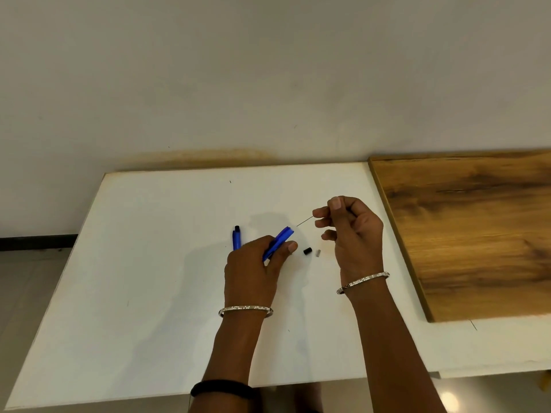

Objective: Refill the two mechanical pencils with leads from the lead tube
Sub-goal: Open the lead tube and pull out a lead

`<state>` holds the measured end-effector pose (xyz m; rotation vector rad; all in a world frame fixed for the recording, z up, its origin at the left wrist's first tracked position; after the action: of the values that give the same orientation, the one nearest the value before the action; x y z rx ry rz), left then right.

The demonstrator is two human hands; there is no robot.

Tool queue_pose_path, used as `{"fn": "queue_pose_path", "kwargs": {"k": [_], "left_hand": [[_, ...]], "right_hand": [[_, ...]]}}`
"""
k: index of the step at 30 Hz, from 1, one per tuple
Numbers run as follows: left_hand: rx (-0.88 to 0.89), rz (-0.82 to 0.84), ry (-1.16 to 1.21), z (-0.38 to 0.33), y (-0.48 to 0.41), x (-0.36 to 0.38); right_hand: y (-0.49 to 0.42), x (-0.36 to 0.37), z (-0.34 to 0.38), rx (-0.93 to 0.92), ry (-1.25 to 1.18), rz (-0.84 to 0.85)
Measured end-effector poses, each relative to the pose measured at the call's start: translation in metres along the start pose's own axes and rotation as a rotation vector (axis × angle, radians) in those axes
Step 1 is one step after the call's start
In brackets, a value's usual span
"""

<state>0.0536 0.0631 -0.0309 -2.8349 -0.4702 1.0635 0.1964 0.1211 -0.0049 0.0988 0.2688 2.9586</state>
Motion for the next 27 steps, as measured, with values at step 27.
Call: {"fn": "queue_pose_path", "kwargs": {"k": [27], "left_hand": [[-0.020, -0.029, 0.036, 0.004, -0.003, 0.002]], "right_hand": [[0.007, 0.011, -0.002, -0.067, 0.195, 0.181]]}}
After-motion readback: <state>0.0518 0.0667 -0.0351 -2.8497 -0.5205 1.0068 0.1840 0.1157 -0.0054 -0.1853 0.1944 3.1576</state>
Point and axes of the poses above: each hand's wrist, its own y-axis away from the middle knuckle, its own x-axis out of the palm, z = x × y, the point moved 1 cm from there along -y, towards the middle knuckle, and after that the axes turned 9 degrees about x, right-handed, at the moved point
